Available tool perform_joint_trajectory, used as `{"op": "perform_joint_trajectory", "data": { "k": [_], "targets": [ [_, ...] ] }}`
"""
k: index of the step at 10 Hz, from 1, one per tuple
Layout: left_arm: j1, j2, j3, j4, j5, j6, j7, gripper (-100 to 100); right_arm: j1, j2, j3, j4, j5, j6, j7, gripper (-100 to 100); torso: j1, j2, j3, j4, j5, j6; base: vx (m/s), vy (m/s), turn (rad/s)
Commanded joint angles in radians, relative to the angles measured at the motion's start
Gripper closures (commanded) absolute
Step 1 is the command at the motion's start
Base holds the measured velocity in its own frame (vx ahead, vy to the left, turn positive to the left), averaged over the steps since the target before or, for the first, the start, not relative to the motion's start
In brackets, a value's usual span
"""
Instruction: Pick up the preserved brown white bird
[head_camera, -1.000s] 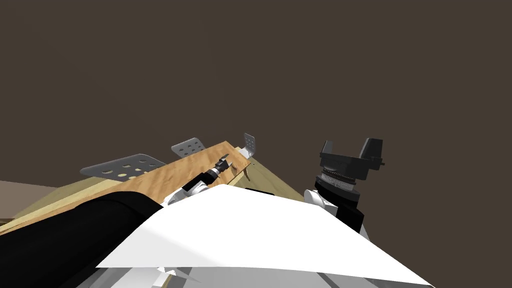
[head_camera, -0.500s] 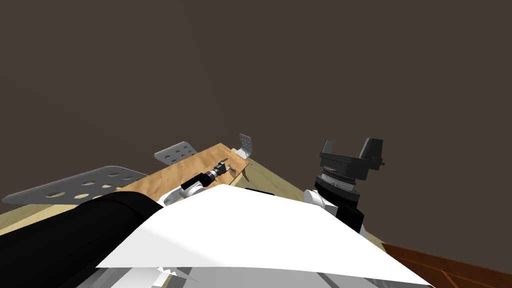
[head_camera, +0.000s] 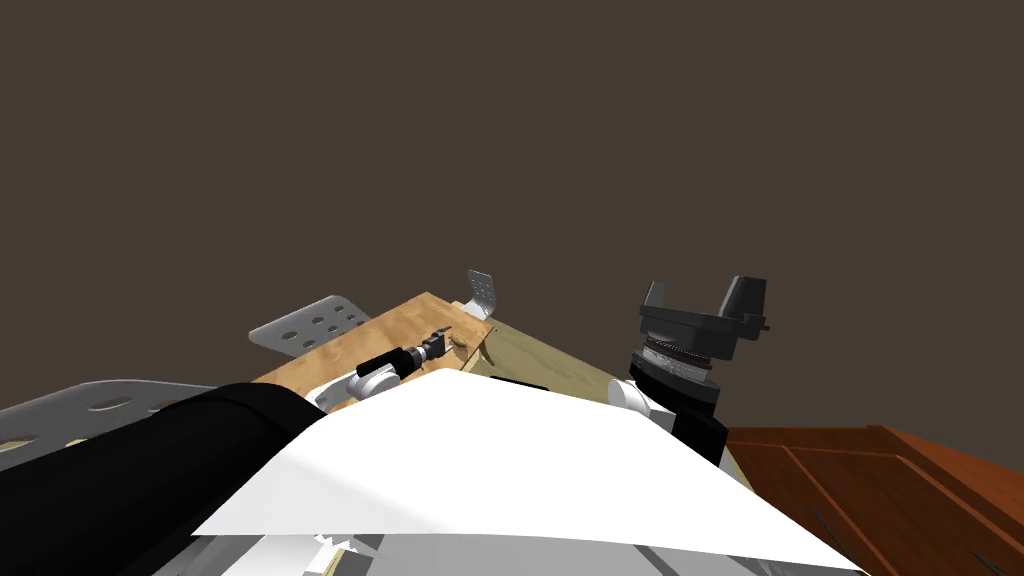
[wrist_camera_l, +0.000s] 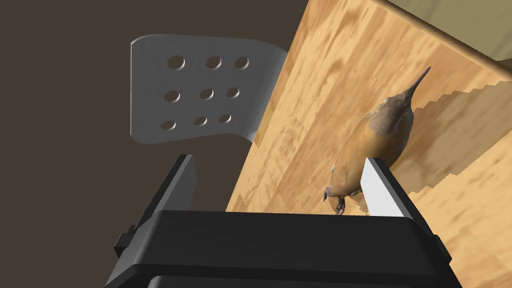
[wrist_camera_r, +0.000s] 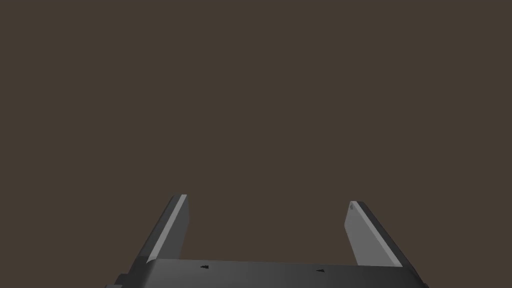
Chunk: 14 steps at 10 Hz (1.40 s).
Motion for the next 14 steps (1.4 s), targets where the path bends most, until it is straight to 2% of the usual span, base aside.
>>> {"op": "perform_joint_trajectory", "data": {
  "k": [1,2,6,7,9,10,14],
  "targets": [
    [-0.004,0.032,-0.026,0.038,0.050,0.047,-0.023,-100,0.000,0.000,0.000,0.000,0.000,0.000,0.000,0,0.000,0.000,0.000,0.000,0.000,0.000,-0.020,0.081,-0.348],
    [-0.004,0.032,-0.026,0.038,0.063,0.047,-0.023,-100,0.000,0.000,0.000,0.000,0.000,0.000,0.000,0,0.001,0.000,0.000,0.000,0.000,0.000,-0.016,0.060,-0.118],
    [-0.021,0.106,-0.079,0.116,0.189,0.151,-0.067,-100,0.000,0.000,0.000,0.000,0.000,0.000,0.000,0,-0.001,-0.002,-0.001,0.000,0.000,0.000,-0.004,0.049,-0.272],
    [-0.021,0.106,-0.079,0.116,0.189,0.151,-0.067,-100,0.000,0.000,0.000,0.000,0.000,0.000,0.000,0,0.000,-0.002,-0.001,0.000,0.000,-0.001,-0.002,0.040,-0.086],
    [-0.033,0.126,-0.105,0.151,0.240,0.199,-0.090,-100,0.000,0.000,0.000,0.000,0.000,0.000,0.000,0,-0.003,-0.002,-0.001,0.000,-0.001,-0.001,0.015,0.028,-0.224],
    [-0.033,0.126,-0.105,0.151,0.240,0.199,-0.090,-100,0.000,0.000,0.000,0.000,0.000,0.000,0.000,0,-0.002,-0.003,-0.002,-0.001,0.000,-0.001,0.018,0.026,-0.081],
    [-0.055,0.139,-0.155,0.211,0.316,0.280,-0.131,-100,0.000,0.000,0.000,0.000,0.000,0.000,0.000,0,-0.003,-0.005,-0.003,-0.001,0.000,-0.001,0.037,0.029,-0.185]
  ]
}}
